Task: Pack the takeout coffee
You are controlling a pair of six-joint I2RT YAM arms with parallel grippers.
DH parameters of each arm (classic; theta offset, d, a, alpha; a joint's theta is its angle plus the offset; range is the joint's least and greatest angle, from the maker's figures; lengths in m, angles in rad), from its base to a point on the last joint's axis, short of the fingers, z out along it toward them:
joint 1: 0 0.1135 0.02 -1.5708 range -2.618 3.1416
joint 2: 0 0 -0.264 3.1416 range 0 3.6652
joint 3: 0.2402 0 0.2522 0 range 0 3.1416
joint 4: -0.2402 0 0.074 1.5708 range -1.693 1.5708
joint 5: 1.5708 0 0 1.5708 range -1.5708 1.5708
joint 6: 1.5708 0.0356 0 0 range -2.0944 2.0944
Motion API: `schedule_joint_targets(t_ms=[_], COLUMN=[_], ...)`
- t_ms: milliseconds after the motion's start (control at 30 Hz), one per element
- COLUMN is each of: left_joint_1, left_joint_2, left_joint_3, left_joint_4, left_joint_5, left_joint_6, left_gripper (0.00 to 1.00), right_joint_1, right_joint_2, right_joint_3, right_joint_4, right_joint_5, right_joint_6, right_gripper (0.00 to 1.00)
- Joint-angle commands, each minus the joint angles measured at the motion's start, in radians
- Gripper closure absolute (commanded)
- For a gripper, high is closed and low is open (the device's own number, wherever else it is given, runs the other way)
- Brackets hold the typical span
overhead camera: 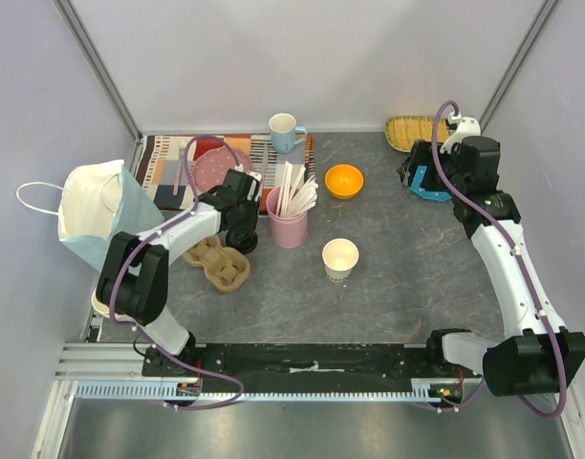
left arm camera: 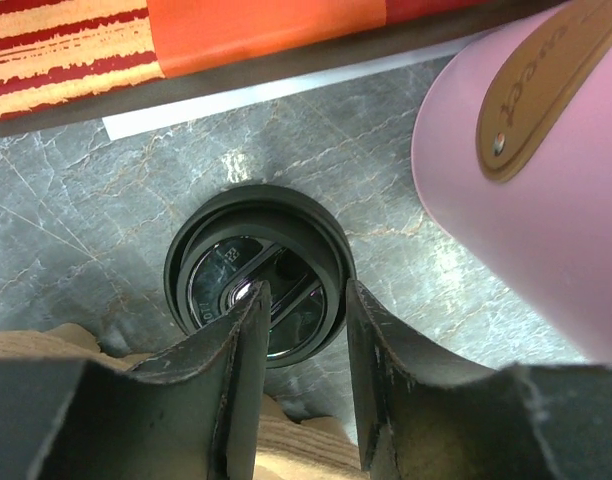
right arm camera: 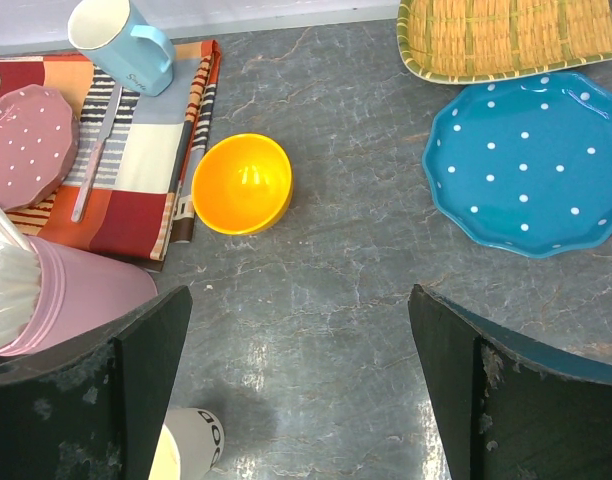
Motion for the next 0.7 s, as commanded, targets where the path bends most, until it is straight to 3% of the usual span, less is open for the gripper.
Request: schedule_joint_targets(t_ms=[0,467,667], left_joint_1=[-0.008,-0.017,-0.018], left_joint_2=[0.037,0.092,0.101], left_joint_3=[0.060,0.081,0.072], left_joint_4=[0.000,-0.002,-0.003], left_joint_5=[-0.014,-0.051,-0.062], left_joint_6=[-0.107,-0.139,-0.147], left_gripper=[0.56,0.64,0.78], right_joint_1=[-0.001,-0.002,-0.002], right_joint_2=[-0.023,-0.020,-0.024], right_joint_3=[0.000,0.000,0.000], right_joint_4=[0.026,0.023,0.020], right_joint_5=[0.000,0.004,0.009], right_joint_6=[-0.007,-0.015,-0.019], right_gripper=[0.02,0.02,0.02])
